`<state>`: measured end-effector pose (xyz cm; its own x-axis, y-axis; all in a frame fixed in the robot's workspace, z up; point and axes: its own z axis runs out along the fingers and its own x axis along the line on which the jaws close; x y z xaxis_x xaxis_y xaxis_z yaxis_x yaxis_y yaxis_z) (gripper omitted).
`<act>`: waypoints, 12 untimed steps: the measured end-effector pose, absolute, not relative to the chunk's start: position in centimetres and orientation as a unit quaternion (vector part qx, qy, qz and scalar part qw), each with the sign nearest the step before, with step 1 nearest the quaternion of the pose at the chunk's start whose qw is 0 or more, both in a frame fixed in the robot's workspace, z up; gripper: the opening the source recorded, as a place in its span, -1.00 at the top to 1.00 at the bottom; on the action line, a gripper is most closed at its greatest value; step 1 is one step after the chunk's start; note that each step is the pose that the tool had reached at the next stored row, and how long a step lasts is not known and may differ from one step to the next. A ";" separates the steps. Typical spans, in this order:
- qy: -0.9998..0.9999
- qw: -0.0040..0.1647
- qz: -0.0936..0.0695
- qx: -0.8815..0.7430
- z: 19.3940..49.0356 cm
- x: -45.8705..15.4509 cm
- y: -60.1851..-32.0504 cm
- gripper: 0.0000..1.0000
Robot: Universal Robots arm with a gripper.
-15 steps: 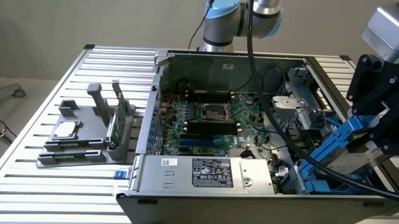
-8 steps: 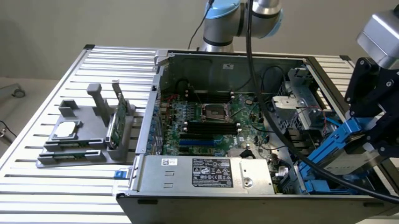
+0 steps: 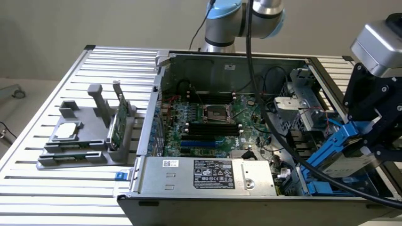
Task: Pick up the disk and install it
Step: 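Insert the disk into the insertion slot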
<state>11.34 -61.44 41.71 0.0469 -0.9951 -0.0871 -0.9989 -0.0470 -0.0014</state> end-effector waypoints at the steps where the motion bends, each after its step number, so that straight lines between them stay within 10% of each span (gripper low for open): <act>1: 0.690 0.031 0.031 -0.723 41.6 11.3 -61.4 0.35; 12: 0.690 0.032 0.030 -0.723 40.8 11.2 -60.9 0.35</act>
<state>11.24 -60.86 40.81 0.0472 -0.9951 -0.0871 -0.9989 -0.0470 -0.0040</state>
